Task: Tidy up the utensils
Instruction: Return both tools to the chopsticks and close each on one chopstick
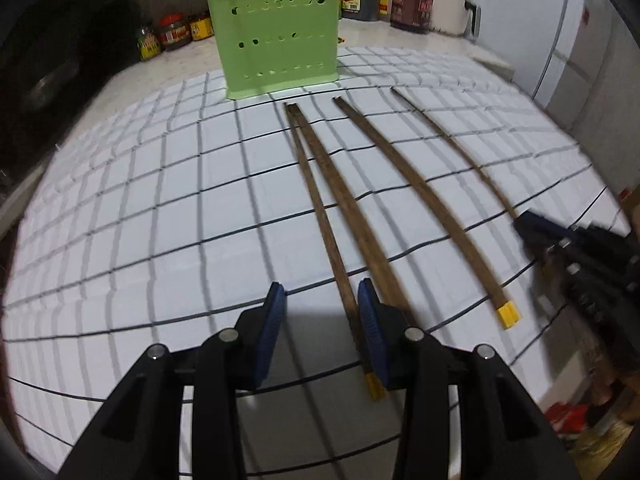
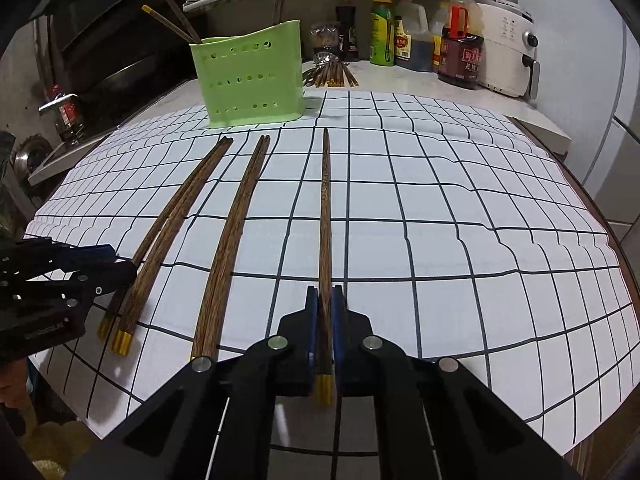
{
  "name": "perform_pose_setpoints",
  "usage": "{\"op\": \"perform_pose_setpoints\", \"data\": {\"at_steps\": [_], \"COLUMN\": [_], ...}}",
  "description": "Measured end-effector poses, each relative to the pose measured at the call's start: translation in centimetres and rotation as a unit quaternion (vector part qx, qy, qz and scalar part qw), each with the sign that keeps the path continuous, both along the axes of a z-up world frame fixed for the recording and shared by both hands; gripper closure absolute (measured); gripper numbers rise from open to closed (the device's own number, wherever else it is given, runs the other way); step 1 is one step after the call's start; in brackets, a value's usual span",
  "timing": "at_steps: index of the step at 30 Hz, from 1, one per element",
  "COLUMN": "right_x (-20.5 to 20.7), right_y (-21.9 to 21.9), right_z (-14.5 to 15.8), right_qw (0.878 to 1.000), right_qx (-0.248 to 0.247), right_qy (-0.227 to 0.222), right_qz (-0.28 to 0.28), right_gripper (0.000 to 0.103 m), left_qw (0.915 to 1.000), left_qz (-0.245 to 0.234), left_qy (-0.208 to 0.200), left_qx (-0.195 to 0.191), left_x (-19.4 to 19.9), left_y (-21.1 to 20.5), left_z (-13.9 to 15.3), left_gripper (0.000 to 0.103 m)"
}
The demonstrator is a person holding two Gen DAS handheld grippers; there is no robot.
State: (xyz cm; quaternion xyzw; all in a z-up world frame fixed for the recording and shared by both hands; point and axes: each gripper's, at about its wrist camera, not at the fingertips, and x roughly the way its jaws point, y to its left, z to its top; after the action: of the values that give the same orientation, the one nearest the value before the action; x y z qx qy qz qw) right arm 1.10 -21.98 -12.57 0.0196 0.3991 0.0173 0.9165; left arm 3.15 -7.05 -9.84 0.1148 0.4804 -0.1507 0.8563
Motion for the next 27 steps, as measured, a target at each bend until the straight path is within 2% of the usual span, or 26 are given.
{"op": "perform_pose_setpoints", "data": {"at_steps": [2,3,4,5,8,11,17,20,22,23,25,27], "right_x": [0.1,0.3,0.4,0.5,0.9,0.9,1.1,1.1,0.9,0.6,-0.2,-0.8], "right_y": [0.1,0.2,0.2,0.3,0.4,0.2,0.3,0.3,0.3,0.3,0.4,0.5], "right_z": [0.0,0.1,0.0,0.0,0.0,0.0,-0.1,0.0,0.0,-0.1,-0.1,-0.2], "right_qw": [1.0,1.0,1.0,1.0,1.0,1.0,1.0,1.0,1.0,1.0,1.0,1.0], "right_qx": [0.006,0.008,0.012,0.013,0.01,0.005,0.003,0.007,0.008,0.006,0.006,0.0], "right_qy": [-0.005,-0.007,-0.009,-0.009,-0.01,-0.012,-0.006,-0.005,-0.006,-0.007,-0.012,-0.018], "right_qz": [0.006,0.008,0.009,0.009,-0.001,-0.014,-0.006,0.002,0.007,0.012,0.022,0.026], "right_gripper": [0.096,0.096,0.096,0.096,0.096,0.096,0.096,0.092,0.087,0.082,0.071,0.069], "left_qw": [1.0,1.0,0.9999,0.9997,0.9992,0.9972,0.9965,0.9965,0.9967,0.9964,0.9962,0.9963], "left_qz": [-0.003,-0.002,0.001,0.008,0.027,0.065,0.076,0.077,0.066,0.062,0.053,0.042], "left_qy": [-0.003,-0.007,-0.014,-0.023,-0.028,-0.036,-0.032,-0.03,-0.028,-0.031,-0.038,-0.049], "left_qx": [0.001,-0.004,0.002,0.01,0.006,0.013,0.014,-0.006,-0.037,-0.049,-0.058,-0.056], "left_x": [0.0,0.0,0.0,0.0,0.1,0.2,0.2,0.0,-0.3,-0.8,-1.8,-2.9], "left_y": [0.4,0.9,1.1,1.6,2.8,4.6,6.2,7.1,7.8,8.2,8.5,8.6], "left_z": [0.0,0.0,0.0,0.0,0.0,0.0,0.2,0.3,0.4,0.4,0.2,0.0], "left_gripper": [0.066,0.071,0.086,0.096,0.096,0.096,0.096,0.096,0.089,0.081,0.073,0.073]}}
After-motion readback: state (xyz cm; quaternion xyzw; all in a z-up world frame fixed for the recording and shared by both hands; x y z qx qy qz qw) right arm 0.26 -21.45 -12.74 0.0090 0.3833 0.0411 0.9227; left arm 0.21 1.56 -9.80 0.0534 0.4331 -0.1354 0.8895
